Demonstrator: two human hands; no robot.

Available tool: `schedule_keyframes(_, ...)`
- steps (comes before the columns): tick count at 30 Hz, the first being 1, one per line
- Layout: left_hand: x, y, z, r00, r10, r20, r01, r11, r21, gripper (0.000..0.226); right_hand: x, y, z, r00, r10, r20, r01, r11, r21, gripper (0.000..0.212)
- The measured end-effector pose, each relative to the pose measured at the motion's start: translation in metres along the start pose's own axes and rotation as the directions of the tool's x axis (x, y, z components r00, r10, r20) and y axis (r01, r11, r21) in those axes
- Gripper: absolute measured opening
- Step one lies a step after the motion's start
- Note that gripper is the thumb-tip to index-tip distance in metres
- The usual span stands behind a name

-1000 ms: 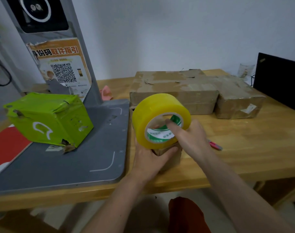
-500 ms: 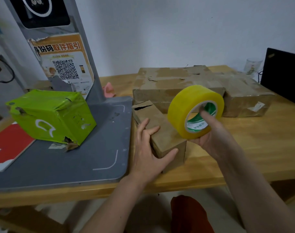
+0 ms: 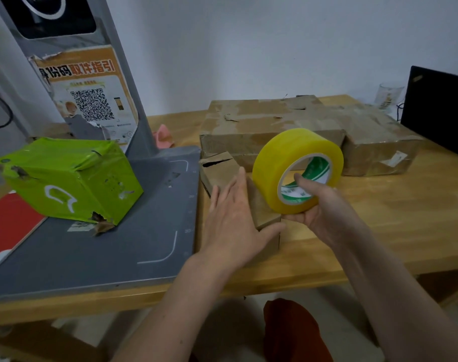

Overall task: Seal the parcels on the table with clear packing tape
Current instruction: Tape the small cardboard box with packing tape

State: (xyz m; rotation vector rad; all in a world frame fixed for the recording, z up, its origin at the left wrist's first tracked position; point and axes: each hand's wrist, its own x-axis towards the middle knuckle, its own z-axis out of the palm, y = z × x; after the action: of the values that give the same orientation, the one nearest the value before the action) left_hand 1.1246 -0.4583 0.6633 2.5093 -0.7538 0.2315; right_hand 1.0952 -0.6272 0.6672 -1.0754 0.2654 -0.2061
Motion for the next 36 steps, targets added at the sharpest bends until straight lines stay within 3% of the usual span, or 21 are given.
schedule_keyframes(4, 0.001, -0.001, -0.002, 0.999, -0.002, 0.042, 0.0, 0.998, 0.06, 0.122, 0.006, 0.0, -0.009, 0.998, 0.062, 0.022, -0.062, 0.997, 0.042, 0.027)
schedule_keyframes(8, 0.003, 0.001, -0.003, 0.997, -0.008, 0.081, -0.002, 0.994, 0.112, 0.12, 0.003, 0.024, -0.021, 0.979, 0.2, 0.03, -0.202, 0.956, 0.213, 0.034)
schedule_keyframes(11, 0.001, -0.001, -0.002, 0.995, -0.033, 0.094, 0.029, 0.999, 0.043, 0.113, 0.002, 0.031, -0.023, 0.969, 0.239, 0.067, -0.248, 0.933, 0.261, 0.036)
schedule_keyframes(18, -0.004, -0.007, -0.002, 0.988, -0.089, 0.13, 0.096, 0.994, -0.051, 0.091, -0.001, 0.029, -0.019, 0.971, 0.24, 0.001, -0.239, 0.967, 0.085, 0.036)
schedule_keyframes(23, -0.014, -0.016, 0.008, 0.996, -0.027, -0.09, -0.005, 0.942, -0.336, 0.071, -0.007, 0.01, -0.01, 0.987, 0.161, 0.013, -0.159, 0.981, -0.11, 0.045)
schedule_keyframes(28, -0.018, -0.022, 0.027, 0.977, -0.155, -0.143, 0.036, 0.789, -0.614, 0.089, -0.013, -0.015, 0.018, 0.993, 0.006, 0.119, 0.05, 0.884, -0.464, 0.012)
schedule_keyframes(30, -0.015, -0.03, 0.033, 0.974, -0.185, -0.128, 0.062, 0.767, -0.638, 0.094, -0.011, -0.013, 0.026, 0.991, 0.008, 0.134, 0.067, 0.833, -0.549, 0.02)
schedule_keyframes(33, -0.016, -0.041, 0.037, 0.977, -0.198, -0.077, 0.107, 0.774, -0.624, 0.095, -0.009, 0.002, 0.033, 0.994, -0.029, 0.106, 0.086, 0.803, -0.589, 0.051)
schedule_keyframes(36, -0.022, -0.047, 0.041, 0.971, -0.234, -0.058, 0.147, 0.767, -0.624, 0.096, -0.011, 0.015, 0.038, 0.991, -0.091, 0.101, 0.136, 0.702, -0.699, 0.06)
